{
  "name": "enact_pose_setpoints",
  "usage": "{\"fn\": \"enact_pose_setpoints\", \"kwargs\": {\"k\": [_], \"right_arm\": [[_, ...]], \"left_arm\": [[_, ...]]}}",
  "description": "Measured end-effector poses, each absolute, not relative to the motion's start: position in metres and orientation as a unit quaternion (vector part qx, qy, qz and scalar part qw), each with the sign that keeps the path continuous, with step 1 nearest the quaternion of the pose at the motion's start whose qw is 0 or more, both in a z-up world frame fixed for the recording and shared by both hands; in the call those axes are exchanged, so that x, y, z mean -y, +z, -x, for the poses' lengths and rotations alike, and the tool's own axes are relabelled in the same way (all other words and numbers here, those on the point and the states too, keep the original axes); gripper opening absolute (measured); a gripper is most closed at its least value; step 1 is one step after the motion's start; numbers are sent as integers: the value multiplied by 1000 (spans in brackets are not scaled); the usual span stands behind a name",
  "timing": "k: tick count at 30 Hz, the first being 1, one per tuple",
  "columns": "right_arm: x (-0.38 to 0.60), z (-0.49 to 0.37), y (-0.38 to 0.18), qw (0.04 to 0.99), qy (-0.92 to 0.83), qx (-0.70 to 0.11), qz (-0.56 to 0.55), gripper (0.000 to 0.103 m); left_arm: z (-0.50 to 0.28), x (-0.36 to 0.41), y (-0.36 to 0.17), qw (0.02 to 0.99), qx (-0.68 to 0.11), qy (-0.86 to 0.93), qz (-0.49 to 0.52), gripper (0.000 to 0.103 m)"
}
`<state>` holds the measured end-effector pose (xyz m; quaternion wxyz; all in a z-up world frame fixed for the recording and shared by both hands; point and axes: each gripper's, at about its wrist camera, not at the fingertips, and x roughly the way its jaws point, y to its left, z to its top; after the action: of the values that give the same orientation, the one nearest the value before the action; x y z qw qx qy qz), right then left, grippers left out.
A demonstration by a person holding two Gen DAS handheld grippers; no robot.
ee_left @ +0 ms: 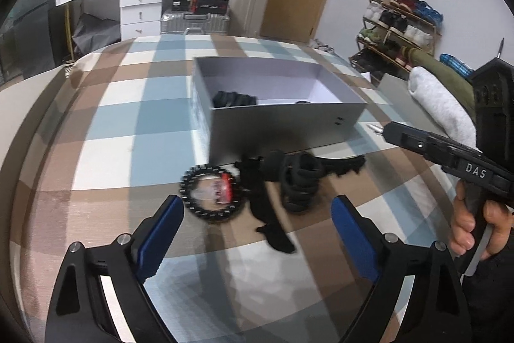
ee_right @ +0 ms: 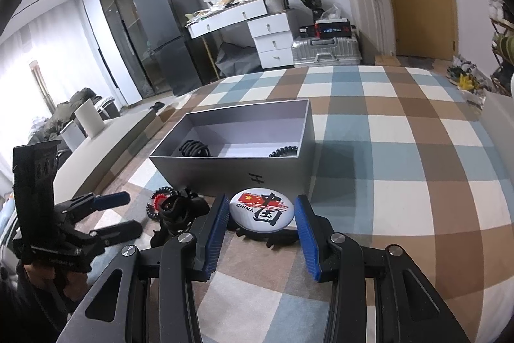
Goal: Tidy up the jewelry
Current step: 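Grasp the white round CHINA badge with the right tool while the left tool grasps a black claw clip, then carry the badge and claw clip in both tools down into the grey box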
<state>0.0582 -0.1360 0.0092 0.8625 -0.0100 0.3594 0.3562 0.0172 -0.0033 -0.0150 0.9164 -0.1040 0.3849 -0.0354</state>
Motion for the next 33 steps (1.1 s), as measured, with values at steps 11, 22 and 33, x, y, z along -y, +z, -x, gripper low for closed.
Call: {"fn": "enact_pose_setpoints", "kwargs": {"k": [11, 22, 33], "right_arm": [[129, -51, 12, 851, 379, -363, 14, 41], [130, -49, 17, 850, 384, -360, 11, 41], [126, -45, 20, 849, 390, -355, 13, 41]], "left_arm": [[-41, 31, -20, 912, -399, -56, 75, 57], [-37, 35, -21, 915, -393, -62, 69, 26], [-34, 32, -6, 924, -372, -58, 73, 26]]}}
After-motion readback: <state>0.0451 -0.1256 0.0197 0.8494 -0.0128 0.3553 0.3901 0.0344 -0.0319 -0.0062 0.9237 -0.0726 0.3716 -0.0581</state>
